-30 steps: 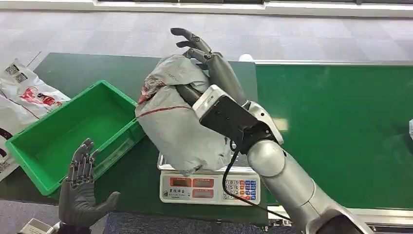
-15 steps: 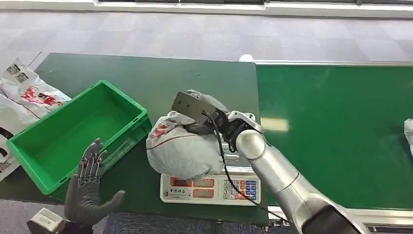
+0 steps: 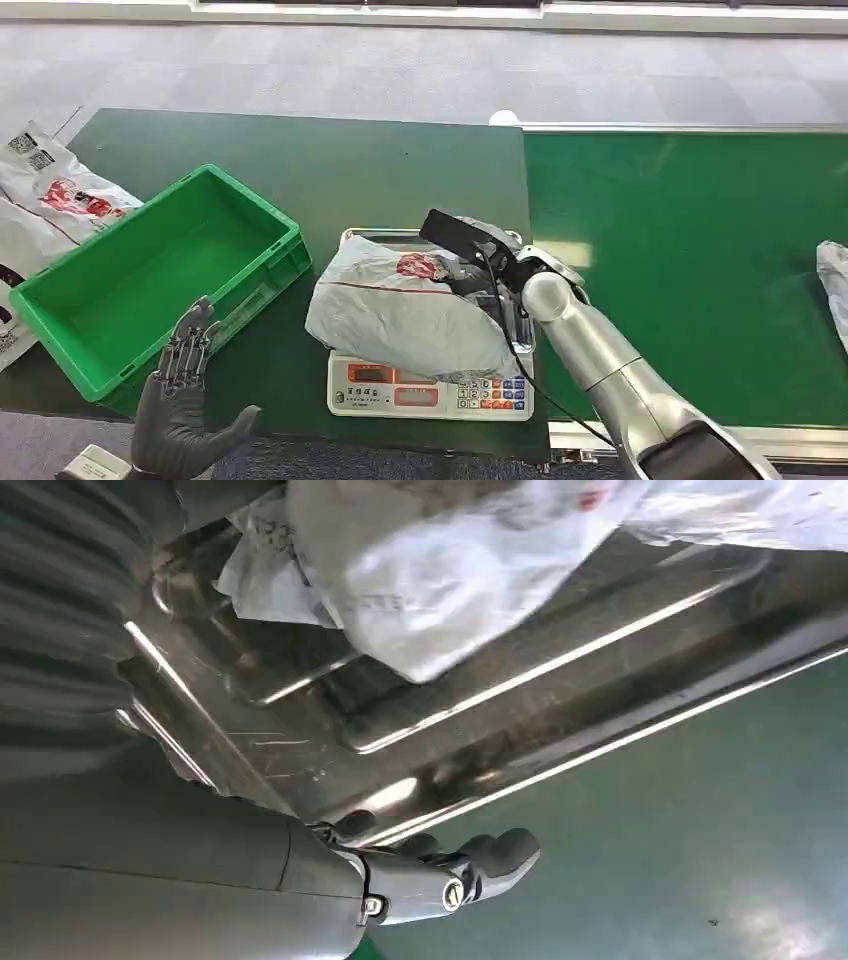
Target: Moved the parcel from conveyor to table for the left to box.
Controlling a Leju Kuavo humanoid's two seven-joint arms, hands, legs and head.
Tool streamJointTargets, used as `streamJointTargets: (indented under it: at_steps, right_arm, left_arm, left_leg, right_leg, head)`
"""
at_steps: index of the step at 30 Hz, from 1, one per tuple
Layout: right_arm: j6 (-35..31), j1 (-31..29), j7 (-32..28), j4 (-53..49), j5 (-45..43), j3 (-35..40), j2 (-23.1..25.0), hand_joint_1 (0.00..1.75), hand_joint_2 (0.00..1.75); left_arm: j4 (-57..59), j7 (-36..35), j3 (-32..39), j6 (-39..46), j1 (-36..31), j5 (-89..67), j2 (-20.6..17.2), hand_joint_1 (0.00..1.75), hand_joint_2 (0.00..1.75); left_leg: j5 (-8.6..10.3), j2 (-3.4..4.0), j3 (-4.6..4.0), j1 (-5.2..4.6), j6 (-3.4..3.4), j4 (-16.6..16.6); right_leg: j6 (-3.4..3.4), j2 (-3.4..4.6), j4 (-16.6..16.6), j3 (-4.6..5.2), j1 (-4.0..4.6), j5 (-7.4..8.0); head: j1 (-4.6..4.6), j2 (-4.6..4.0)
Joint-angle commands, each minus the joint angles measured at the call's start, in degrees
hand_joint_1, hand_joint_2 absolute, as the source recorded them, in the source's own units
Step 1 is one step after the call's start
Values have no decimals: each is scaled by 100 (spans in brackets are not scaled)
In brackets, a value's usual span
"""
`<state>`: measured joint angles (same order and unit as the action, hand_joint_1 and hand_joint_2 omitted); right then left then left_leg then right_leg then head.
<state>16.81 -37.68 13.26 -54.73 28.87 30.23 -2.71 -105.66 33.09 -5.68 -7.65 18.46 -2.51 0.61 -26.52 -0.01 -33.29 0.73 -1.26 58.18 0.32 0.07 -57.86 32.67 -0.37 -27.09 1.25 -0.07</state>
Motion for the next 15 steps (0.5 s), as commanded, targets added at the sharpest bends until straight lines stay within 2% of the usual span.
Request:
streamJointTargets:
  at_steps: [1, 3, 6, 10, 11, 15]
  right_arm:
    - [-565, 510, 391, -1072, 1207, -1244, -570, 0, 175]
    - [-611, 769, 483, -1772, 1369, -1556, -741, 0, 175]
    - [-784, 1179, 202, -2579, 1320, -1933, -1065, 0, 175]
    - [-2064, 1971, -682, -3481, 1090, -2504, -1270, 0, 175]
    - [-2416, 2303, -957, -3738, 951, -2644, -1342, 0, 175]
    - [-2445, 2430, -974, -3826, 930, -2662, -1349, 0, 175]
  left_arm:
    - [-321, -24, 601, -262, 514, -182, 549, 0, 175]
    - [-422, 22, 677, -387, 614, -280, 635, 0, 175]
    - [-520, 123, 699, -468, 695, -427, 679, 0, 175]
    - [-755, -15, 430, 7, 642, -1193, 582, 0, 175]
    - [-818, -87, 220, 160, 561, -1347, 426, 0, 175]
    - [-816, -199, 99, 292, 490, -1318, 337, 0, 175]
  left_leg:
    - [4, -20, -1, -3, 9, -7]
    - [3, -33, -11, -2, 10, 2]
    - [3, -48, -16, -4, 14, 2]
    - [0, -64, -14, -9, 17, 0]
    - [3, -72, -10, -12, 18, -6]
    - [4, -81, -6, -10, 17, -9]
  right_leg:
    - [5, -21, 10, -6, -2, 1]
    - [6, -33, 3, -3, -2, -3]
    - [9, -47, 7, -5, -6, -5]
    - [6, -60, 11, -11, -9, -8]
    - [7, -67, 16, -16, -11, -8]
    - [12, -80, 23, -22, -9, -12]
  head:
    - [0, 0]
    - [0, 0]
    - [0, 0]
    - [2, 0]
    - [0, 0]
    - [0, 0]
